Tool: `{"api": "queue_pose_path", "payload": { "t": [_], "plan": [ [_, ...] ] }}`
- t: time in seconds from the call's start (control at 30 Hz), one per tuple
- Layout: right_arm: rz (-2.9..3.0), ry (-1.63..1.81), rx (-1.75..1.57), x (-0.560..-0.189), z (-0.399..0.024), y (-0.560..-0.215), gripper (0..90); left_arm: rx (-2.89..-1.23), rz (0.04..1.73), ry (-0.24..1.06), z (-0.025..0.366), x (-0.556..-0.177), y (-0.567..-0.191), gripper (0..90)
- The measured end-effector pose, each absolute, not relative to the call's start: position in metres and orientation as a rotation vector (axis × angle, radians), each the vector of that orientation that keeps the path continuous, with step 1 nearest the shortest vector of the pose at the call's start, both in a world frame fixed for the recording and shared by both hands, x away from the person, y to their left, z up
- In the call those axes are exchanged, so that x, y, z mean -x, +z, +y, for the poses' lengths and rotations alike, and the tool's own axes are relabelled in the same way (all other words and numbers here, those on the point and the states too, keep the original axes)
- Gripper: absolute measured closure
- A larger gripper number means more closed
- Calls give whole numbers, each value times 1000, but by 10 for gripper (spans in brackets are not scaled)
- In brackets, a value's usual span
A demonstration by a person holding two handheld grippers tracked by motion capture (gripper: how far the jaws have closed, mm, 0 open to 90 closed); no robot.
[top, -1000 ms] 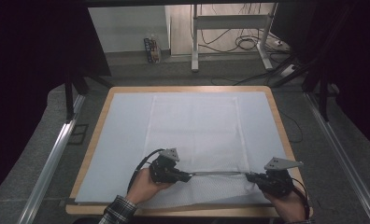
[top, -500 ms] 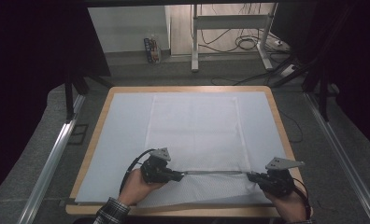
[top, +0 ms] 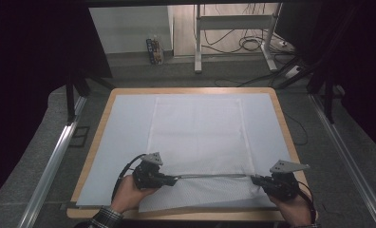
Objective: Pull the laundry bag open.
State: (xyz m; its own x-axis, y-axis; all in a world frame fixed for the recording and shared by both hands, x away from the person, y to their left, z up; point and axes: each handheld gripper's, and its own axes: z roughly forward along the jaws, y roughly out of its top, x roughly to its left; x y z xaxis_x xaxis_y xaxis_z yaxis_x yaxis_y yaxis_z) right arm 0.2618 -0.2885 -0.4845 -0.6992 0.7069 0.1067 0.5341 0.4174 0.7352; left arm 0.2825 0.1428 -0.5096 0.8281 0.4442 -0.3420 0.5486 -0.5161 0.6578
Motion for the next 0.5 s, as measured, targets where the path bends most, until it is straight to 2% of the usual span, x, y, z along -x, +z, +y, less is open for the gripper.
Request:
{"api": "queue_pose_path", "payload": {
  "t": [0.5],
  "plan": [
    [2460, 1149, -1089, -262, -286, -485, 853, -2185, 770, -159, 165, -273, -513, 877]
  ]
}}
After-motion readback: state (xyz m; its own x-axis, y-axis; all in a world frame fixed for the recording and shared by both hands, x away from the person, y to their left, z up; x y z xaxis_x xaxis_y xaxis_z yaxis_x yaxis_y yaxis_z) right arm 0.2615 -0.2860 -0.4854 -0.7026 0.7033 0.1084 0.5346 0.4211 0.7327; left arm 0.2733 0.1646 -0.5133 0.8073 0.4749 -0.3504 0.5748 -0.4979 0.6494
